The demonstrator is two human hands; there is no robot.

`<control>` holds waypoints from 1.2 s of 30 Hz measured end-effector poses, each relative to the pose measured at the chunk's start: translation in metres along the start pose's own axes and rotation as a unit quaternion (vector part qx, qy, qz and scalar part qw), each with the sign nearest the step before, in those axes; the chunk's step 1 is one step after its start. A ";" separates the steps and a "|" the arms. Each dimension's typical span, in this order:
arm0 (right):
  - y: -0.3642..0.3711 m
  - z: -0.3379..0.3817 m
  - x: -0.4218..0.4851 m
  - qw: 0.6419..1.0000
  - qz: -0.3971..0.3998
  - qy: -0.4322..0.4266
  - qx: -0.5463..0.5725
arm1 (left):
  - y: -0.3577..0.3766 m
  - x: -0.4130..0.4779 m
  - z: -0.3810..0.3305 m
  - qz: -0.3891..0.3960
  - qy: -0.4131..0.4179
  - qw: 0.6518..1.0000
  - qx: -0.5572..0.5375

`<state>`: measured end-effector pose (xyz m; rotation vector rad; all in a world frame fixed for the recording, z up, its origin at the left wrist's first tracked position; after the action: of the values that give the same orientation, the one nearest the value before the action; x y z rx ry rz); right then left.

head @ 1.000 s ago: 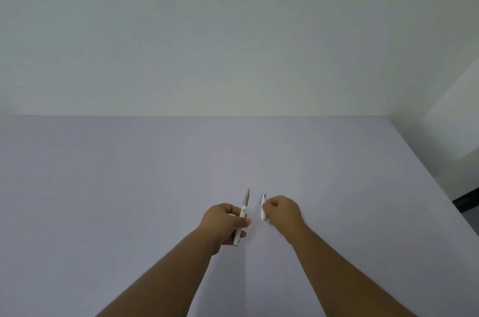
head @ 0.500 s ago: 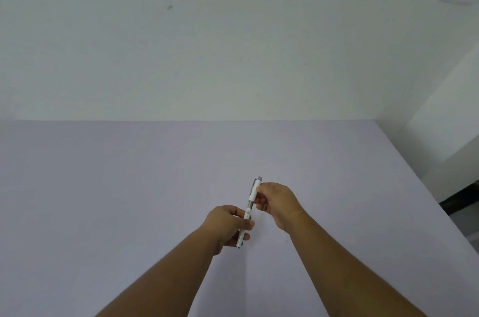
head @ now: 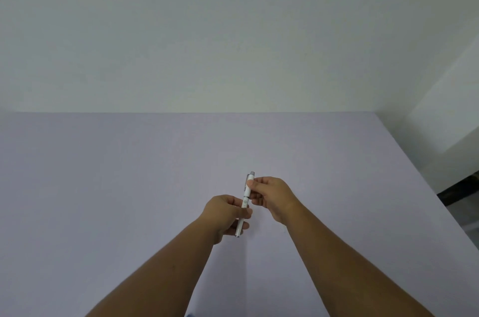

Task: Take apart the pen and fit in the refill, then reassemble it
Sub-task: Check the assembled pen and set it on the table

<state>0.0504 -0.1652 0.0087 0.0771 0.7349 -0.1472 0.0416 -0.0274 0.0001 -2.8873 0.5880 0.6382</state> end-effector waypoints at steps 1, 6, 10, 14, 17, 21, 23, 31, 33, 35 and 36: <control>-0.001 -0.001 0.002 1.000 -0.001 0.004 0.001 | 0.000 0.001 0.001 -0.001 -0.003 1.000 0.001; -0.005 -0.013 0.012 0.998 -0.052 0.019 -0.028 | -0.001 0.009 0.014 -0.026 -0.026 0.999 -0.006; -0.037 -0.014 0.019 0.936 -0.238 0.010 -0.258 | -0.009 0.023 0.032 -0.085 -0.016 0.995 0.052; -0.063 -0.037 0.025 0.871 -0.293 0.077 -0.386 | -0.008 0.035 0.048 -0.112 -0.010 0.988 0.109; -0.066 -0.055 0.030 0.870 -0.285 0.104 -0.389 | -0.007 0.042 0.057 -0.125 -0.005 0.982 0.144; -0.055 -0.058 0.036 0.868 -0.296 0.083 -0.390 | -0.007 0.048 0.063 -0.128 0.003 0.973 0.190; -0.047 -0.058 0.039 0.871 -0.286 0.078 -0.393 | -0.006 0.050 0.065 -0.129 0.006 0.969 0.212; -0.027 -0.059 0.043 0.896 -0.243 0.066 -0.367 | -0.001 0.056 0.067 -0.113 0.015 0.959 0.260; -0.026 -0.060 0.043 0.900 -0.237 0.064 -0.360 | -0.002 0.057 0.068 -0.112 0.014 0.958 0.262; -0.026 -0.061 0.043 0.905 -0.235 0.063 -0.350 | -0.002 0.057 0.067 -0.111 0.015 0.959 0.261; -0.026 -0.061 0.043 0.907 -0.235 0.063 -0.345 | -0.002 0.057 0.067 -0.111 0.016 0.959 0.260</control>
<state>0.0372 -0.1880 -0.0664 -0.7809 0.8904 -0.3363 0.0644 -0.0318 -0.0848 -2.4210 0.3576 0.3382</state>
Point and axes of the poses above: each hand's wrist, its own x-axis towards the middle knuckle, its own y-axis out of the palm, z = x × y, the point moved 8 cm from there along x, towards the middle knuckle, and after that the axes turned 15 degrees about y, right-handed, at the moved point
